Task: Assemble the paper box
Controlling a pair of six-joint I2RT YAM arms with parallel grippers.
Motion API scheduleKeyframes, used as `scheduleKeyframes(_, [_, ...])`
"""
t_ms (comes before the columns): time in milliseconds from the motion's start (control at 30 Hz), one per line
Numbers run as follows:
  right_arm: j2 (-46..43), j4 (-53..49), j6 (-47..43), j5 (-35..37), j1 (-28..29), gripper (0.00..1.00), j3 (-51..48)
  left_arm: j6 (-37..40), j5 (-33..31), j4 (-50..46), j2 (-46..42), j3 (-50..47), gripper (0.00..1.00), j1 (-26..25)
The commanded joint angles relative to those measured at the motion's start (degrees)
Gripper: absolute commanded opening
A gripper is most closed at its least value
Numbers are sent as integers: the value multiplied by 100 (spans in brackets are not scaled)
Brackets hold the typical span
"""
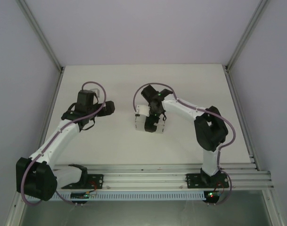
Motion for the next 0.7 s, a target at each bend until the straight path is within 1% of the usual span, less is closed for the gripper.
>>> scheduleKeyframes(0, [148, -378, -186, -179, 14, 90, 191, 60, 125, 64, -86, -18, 99, 39])
scheduleKeyframes(67, [209, -426, -206, -238, 8, 85, 210, 49, 157, 61, -75, -12, 100, 43])
scheduleKeyframes(100, [252, -464, -226, -215, 19, 79, 236, 50, 161, 60, -78, 0, 100, 46])
scheduleKeyframes(167, [317, -579, -235, -179, 12, 65, 304, 31, 166, 55, -87, -1, 100, 48])
scheduleKeyframes(233, [338, -644, -246, -108, 14, 55, 366, 32, 166, 47, -119, -3, 100, 47])
scheduleKeyframes(300, [313, -691, -254, -42, 22, 53, 435, 33, 164, 39, -159, -14, 100, 41])
scheduleKeyframes(367, [232, -622, -266, 152, 42, 46, 485, 34, 134, 35, -216, -36, 99, 40])
scheduleKeyframes(433, [94, -415, -234, 589, 91, 33, 475, 31, 62, 21, -281, -65, 100, 48])
scheduleKeyframes(467, [14, -364, -229, 752, 131, 30, 470, 29, 37, 20, -312, -71, 100, 52])
scheduleKeyframes(567, [-184, -313, -229, 1126, 202, 31, 481, 29, 8, 18, -408, -117, 100, 49])
scheduleKeyframes(667, [-346, 67, -234, 1843, 246, 31, 437, -9, -25, 20, -507, -161, 100, 46])
